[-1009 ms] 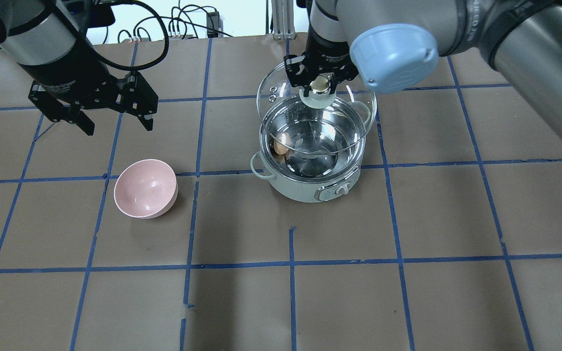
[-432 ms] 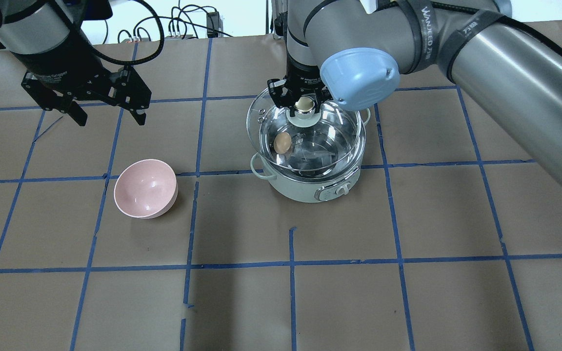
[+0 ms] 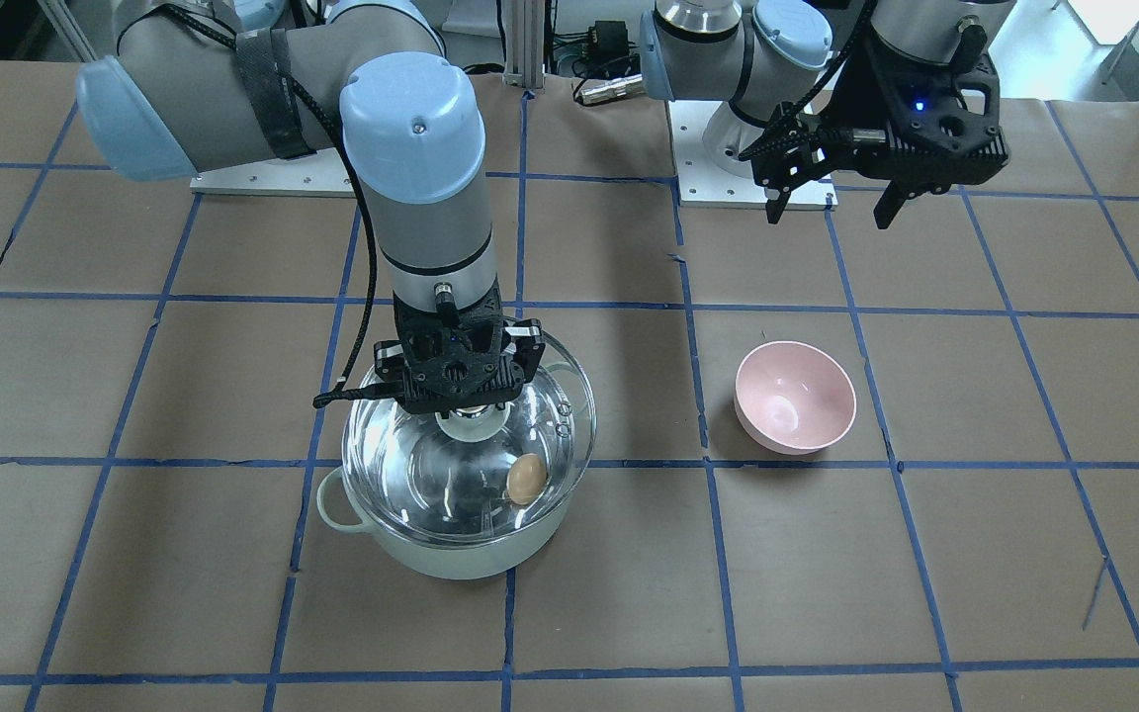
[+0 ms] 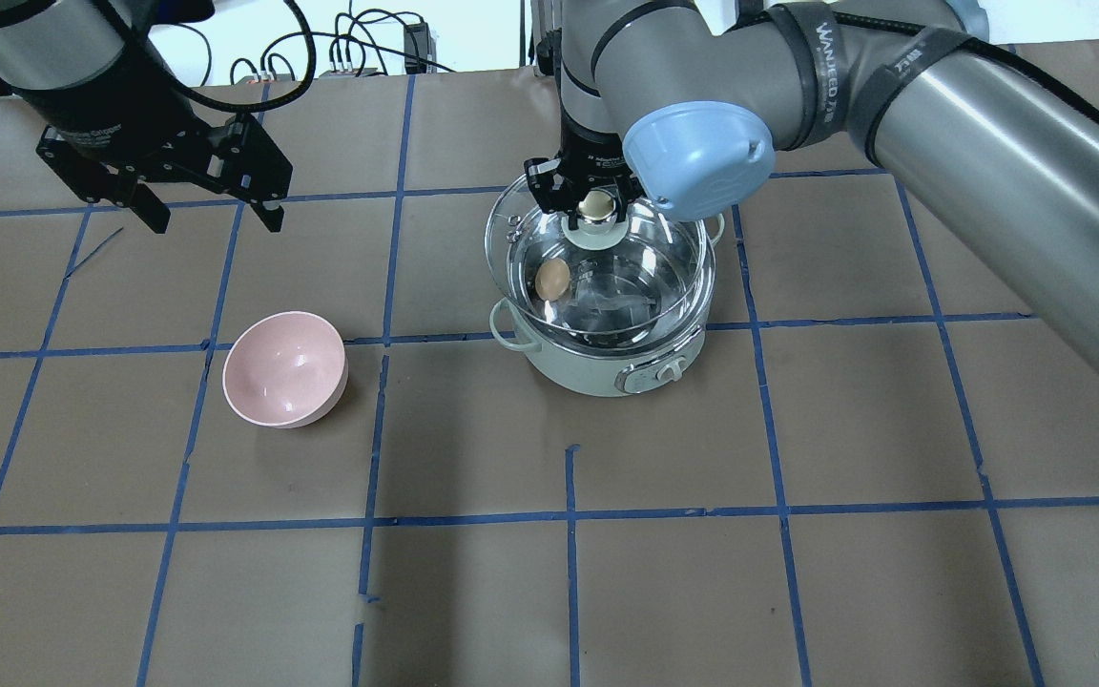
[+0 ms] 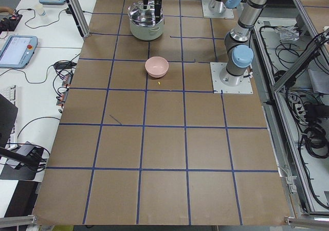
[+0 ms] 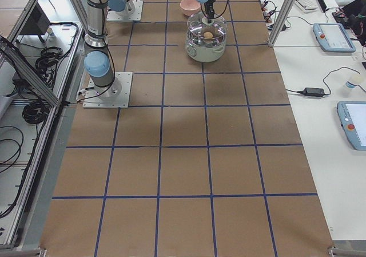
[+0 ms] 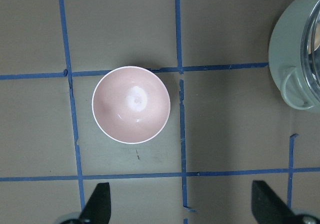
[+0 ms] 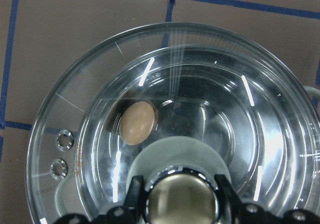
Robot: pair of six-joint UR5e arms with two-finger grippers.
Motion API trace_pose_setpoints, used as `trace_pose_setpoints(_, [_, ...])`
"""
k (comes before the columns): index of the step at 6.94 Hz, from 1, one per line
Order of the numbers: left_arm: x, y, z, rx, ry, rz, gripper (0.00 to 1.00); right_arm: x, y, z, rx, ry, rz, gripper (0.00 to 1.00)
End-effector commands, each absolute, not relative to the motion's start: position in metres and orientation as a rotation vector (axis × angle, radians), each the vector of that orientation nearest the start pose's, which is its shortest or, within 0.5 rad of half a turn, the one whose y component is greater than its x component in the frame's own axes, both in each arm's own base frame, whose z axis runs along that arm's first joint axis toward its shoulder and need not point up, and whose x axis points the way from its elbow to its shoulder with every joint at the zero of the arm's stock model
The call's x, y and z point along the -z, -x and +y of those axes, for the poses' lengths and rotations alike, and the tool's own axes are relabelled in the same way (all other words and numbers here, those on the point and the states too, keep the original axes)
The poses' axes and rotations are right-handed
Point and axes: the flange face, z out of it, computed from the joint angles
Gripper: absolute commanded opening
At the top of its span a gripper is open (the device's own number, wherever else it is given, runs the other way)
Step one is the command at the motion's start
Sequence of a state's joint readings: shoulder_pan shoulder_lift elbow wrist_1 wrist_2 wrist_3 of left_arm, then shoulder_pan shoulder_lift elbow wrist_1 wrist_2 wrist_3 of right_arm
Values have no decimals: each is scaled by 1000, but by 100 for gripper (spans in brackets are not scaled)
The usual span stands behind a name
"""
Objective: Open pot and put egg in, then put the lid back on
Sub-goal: 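Lower the glass lid back onto the pot with the right gripper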
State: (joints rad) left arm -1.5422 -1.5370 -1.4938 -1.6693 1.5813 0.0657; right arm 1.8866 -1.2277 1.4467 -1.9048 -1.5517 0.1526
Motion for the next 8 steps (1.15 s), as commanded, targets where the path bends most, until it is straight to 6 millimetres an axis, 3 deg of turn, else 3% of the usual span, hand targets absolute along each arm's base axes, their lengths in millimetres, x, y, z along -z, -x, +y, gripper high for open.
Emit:
trace_pose_setpoints(1, [-532, 118, -481, 11, -57, 3127, 99, -388, -320, -567, 183, 257, 3096, 31])
trace_pose_setpoints(5, [-532, 119, -479, 4, -60, 3129, 99, -383, -313, -569, 175, 281, 3105, 35])
trace_pose_setpoints(8, [-532, 117, -479, 4, -55, 3129, 99, -380, -312, -571, 290, 280, 3105, 56])
